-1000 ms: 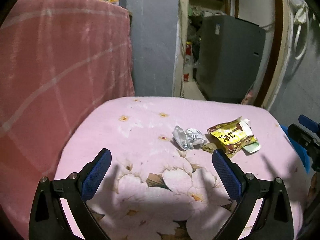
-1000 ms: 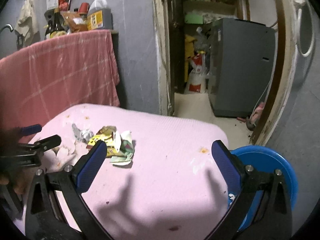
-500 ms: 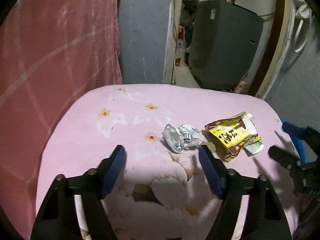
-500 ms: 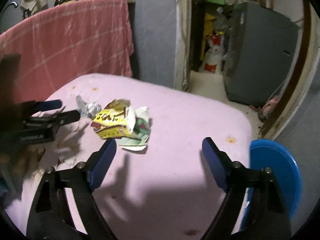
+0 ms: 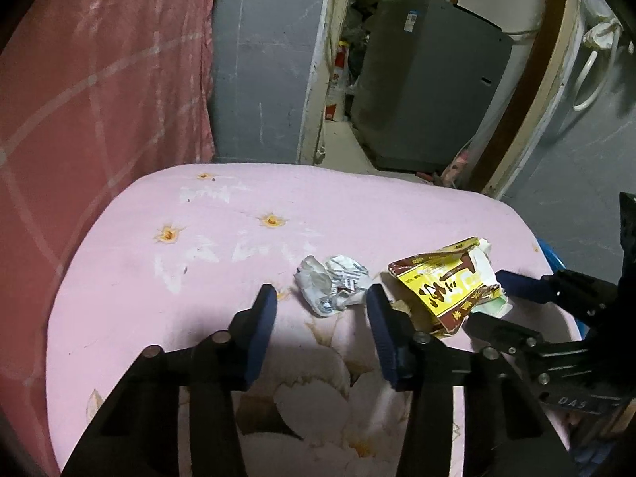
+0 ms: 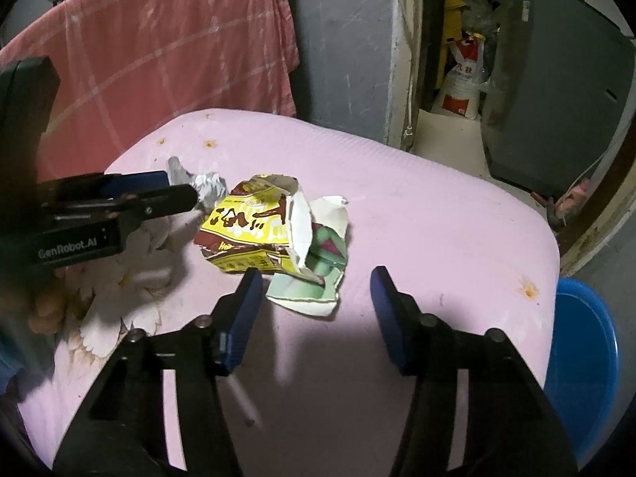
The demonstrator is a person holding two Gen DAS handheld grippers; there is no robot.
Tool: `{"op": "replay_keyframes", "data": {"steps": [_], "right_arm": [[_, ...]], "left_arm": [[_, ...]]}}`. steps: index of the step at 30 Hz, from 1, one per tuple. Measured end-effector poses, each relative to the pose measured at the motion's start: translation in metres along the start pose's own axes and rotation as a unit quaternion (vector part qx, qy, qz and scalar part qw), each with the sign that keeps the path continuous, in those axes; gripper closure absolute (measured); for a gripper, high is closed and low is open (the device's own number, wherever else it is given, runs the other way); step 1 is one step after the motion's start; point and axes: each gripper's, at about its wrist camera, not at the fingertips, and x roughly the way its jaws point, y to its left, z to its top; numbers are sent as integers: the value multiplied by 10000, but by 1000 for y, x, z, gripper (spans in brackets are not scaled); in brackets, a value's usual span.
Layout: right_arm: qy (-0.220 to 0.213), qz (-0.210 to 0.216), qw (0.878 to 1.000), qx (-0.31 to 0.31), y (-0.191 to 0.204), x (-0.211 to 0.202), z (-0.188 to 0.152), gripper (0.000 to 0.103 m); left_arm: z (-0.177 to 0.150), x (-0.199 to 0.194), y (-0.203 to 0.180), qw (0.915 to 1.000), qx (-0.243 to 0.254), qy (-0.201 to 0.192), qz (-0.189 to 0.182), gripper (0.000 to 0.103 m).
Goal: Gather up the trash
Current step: 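Lower the left gripper onto the silver foil wrapper while the right gripper lowers onto the green-and-pink paper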
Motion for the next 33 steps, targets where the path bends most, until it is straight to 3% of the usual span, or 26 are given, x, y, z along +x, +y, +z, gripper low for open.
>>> {"op": "replay_keyframes", "data": {"steps": [6,12,14,22,33], "right_arm": [[44,-11,10000,-85,5,2,-2,53],[47,28,10000,22,1,2,-2,61],[40,69,9999,66,-1,1,-3,68],[-34,295,9992,253,-12,-6,-7,69],[-273,135,9981,528,-29,-20,-13,69]], "left_arm": [[3,5,-1,9999,-16,85,-141,81],[4,8,2,9996,-128,131,-200,88],[4,7,3,9995,-171,148,-213,89],[2,5,1,9996,-153,106,-230,91],[-5,-2,-4,9995,-127,25,-289,94]]}}
